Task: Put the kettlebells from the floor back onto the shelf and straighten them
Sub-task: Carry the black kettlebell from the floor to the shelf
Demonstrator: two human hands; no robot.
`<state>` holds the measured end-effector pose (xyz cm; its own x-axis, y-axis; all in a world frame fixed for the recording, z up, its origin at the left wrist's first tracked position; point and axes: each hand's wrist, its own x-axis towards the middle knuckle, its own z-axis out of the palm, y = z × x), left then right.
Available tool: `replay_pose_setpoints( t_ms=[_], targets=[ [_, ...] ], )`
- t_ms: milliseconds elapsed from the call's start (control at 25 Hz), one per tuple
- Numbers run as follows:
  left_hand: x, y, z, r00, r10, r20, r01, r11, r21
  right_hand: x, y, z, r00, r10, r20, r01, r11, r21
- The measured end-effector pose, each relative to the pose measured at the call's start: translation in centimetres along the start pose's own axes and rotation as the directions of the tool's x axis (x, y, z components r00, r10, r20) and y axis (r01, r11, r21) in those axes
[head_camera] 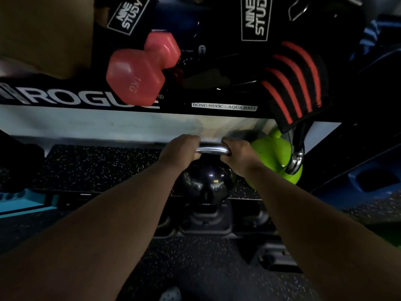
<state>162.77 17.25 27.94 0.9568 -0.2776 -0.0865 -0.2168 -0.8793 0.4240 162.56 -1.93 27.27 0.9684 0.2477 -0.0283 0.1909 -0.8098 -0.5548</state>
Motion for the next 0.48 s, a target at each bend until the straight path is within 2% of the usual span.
replay_pose_setpoints(
  t_ms=[160, 320, 480],
  targets=[
    [0.2, 0.0, 0.4, 0.999, -0.016, -0.047, 0.016, 1.000, -0.004, 0.5, 0.5, 0.1, 0.999, 0.019, 0.048, -0.019, 1.000, -0.004],
    [0.1, -0.2, 1.5, 0.992, -0.038, -0.123, 0.034, 0.999, -0.033, 0.5, 0.7, 0.4, 0.999, 0.036, 0.023, -0.036, 0.999, 0.002],
    [0.5, -0.4, 2.0, 0.991, -0.072, -0.117, 0.052, 0.984, -0.172, 0.2, 0.1, 0.3, 0.996, 0.076, 0.035, -0.075, 0.997, -0.036]
  ],
)
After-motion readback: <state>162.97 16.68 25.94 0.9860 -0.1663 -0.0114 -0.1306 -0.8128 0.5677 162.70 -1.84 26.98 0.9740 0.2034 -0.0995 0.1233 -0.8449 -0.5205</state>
